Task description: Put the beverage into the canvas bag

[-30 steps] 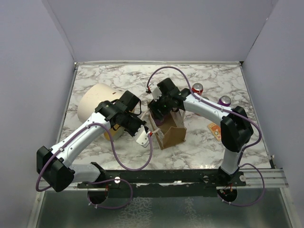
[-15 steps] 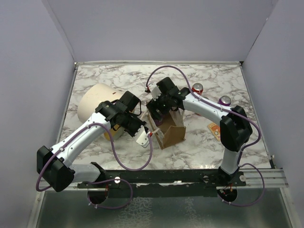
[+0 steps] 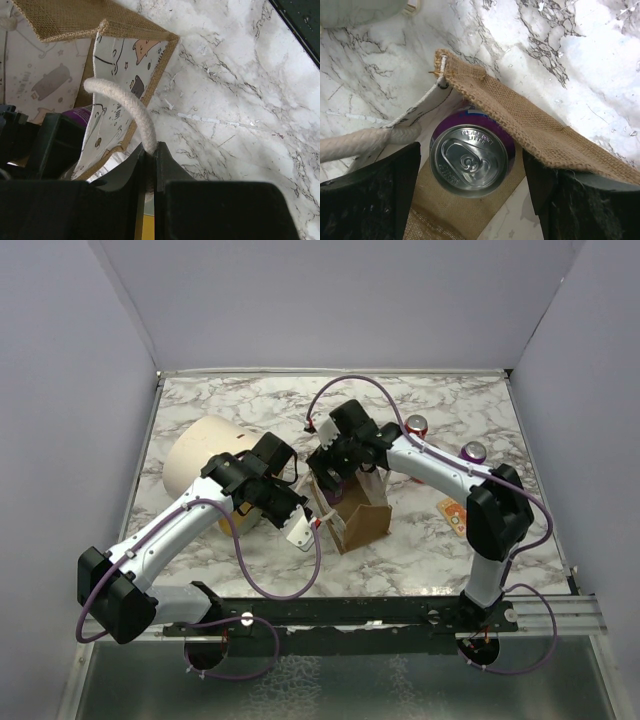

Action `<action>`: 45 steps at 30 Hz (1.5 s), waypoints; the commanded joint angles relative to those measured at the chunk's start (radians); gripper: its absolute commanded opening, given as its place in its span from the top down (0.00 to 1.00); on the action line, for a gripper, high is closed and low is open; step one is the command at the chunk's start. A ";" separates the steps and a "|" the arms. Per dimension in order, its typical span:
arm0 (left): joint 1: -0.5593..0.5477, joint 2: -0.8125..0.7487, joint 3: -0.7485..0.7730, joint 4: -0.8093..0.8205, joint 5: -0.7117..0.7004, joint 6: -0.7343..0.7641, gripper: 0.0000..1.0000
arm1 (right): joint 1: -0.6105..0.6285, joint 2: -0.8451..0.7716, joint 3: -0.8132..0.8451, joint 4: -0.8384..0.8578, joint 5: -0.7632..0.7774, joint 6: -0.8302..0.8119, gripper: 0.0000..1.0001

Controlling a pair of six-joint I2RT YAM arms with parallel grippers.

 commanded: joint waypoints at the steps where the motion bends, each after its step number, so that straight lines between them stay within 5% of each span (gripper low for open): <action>1: -0.005 -0.006 -0.017 -0.011 -0.002 0.023 1.00 | 0.006 -0.073 0.038 0.017 0.025 -0.024 0.18; 22: 0.003 -0.005 -0.008 0.011 0.007 -0.029 1.00 | -0.010 -0.321 0.126 0.025 0.127 -0.133 0.18; 28: 0.006 -0.014 -0.013 0.066 0.003 -0.149 1.00 | -0.181 -0.475 0.024 0.038 0.093 -0.124 0.18; 37: 0.007 -0.054 -0.070 0.070 -0.018 -0.110 1.00 | -0.523 -0.640 -0.284 0.116 0.020 -0.062 0.17; 45: 0.010 -0.073 -0.119 0.091 -0.013 -0.105 1.00 | -0.559 -0.573 -0.357 0.119 0.034 -0.133 0.14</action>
